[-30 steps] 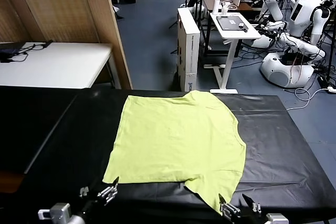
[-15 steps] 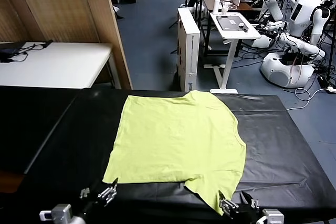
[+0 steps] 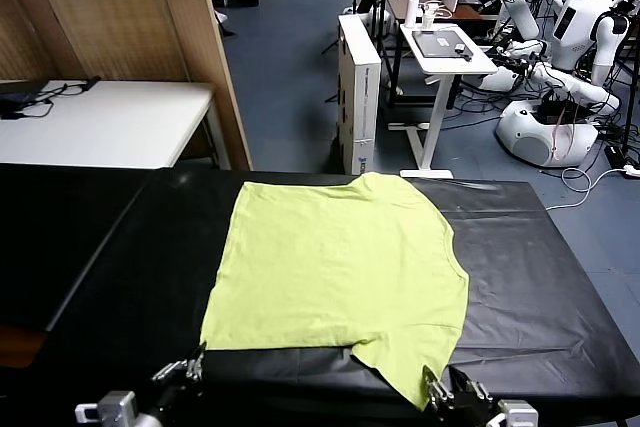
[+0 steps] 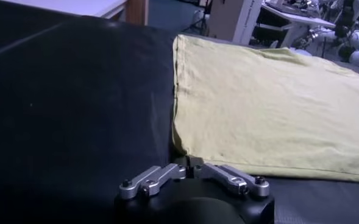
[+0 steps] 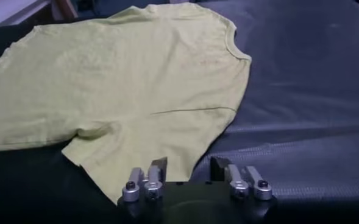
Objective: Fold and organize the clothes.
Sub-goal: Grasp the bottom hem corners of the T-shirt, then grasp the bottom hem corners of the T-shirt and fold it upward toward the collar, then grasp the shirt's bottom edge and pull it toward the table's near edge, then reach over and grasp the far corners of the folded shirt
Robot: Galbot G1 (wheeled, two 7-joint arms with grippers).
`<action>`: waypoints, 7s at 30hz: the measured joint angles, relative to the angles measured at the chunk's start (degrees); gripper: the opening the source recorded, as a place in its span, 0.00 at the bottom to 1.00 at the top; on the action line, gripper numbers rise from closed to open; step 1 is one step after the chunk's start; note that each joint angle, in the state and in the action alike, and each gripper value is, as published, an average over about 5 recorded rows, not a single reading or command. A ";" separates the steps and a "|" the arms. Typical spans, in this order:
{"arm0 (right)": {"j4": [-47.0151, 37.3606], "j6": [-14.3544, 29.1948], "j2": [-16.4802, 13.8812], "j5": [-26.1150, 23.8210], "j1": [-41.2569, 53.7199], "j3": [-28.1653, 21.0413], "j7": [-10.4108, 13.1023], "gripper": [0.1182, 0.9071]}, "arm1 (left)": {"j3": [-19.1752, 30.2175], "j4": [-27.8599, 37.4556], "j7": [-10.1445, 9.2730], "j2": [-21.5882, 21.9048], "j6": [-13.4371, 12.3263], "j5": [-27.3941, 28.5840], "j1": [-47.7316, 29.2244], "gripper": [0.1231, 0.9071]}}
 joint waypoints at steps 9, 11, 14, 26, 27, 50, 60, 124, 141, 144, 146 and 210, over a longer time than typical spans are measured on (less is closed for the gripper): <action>0.81 0.16 -0.03 -0.02 -0.64 0.04 0.17 0.03 | 0.02 0.09 0.25 -0.04 -0.20 0.00 0.19 0.03; 1.38 0.17 -0.04 -0.03 -1.22 0.12 0.54 0.03 | 0.02 0.07 0.27 -0.05 -0.33 0.01 0.27 0.03; 2.63 0.16 -0.09 -0.06 -2.63 0.27 1.33 0.03 | -0.03 -0.24 0.27 -0.11 -0.51 0.22 0.68 0.03; 7.84 0.10 -0.20 -0.65 -10.38 0.90 3.38 0.03 | -2.89 -4.21 0.74 -1.37 -2.72 0.56 7.22 0.03; 7.95 0.37 -0.18 -0.55 -10.48 0.98 3.24 0.03 | -3.22 -4.48 0.86 -1.42 -2.95 0.55 7.86 0.03; -2.16 2.88 -4.96 7.15 11.97 1.28 0.05 0.03 | -2.91 -0.68 -0.18 -2.16 -3.90 -6.75 -6.24 0.03; -13.05 3.44 -6.02 7.26 24.60 -1.88 -0.54 0.03 | -0.07 5.30 -0.55 0.76 -3.45 -6.34 -15.58 0.03; -11.25 0.33 -14.50 4.45 17.44 1.38 -7.63 1.00 | 2.63 11.82 -0.29 0.24 -1.90 -0.89 -18.51 1.00; -11.40 0.38 -14.85 4.22 16.73 1.16 -7.44 0.51 | 2.98 12.05 0.24 -0.29 -2.25 -1.02 -17.50 0.66; -11.33 0.38 -14.94 4.22 16.60 1.22 -7.35 0.27 | 2.99 12.21 0.51 -0.16 -2.40 -0.92 -17.43 0.43; -11.31 0.38 -15.06 4.24 16.58 1.30 -7.26 0.14 | 2.99 12.32 0.63 -0.05 -2.45 -0.90 -17.40 0.29; -12.33 -9.90 -20.89 19.92 34.75 -1.19 -2.62 1.00 | -6.54 1.63 -5.49 6.26 7.23 -9.77 -13.01 1.00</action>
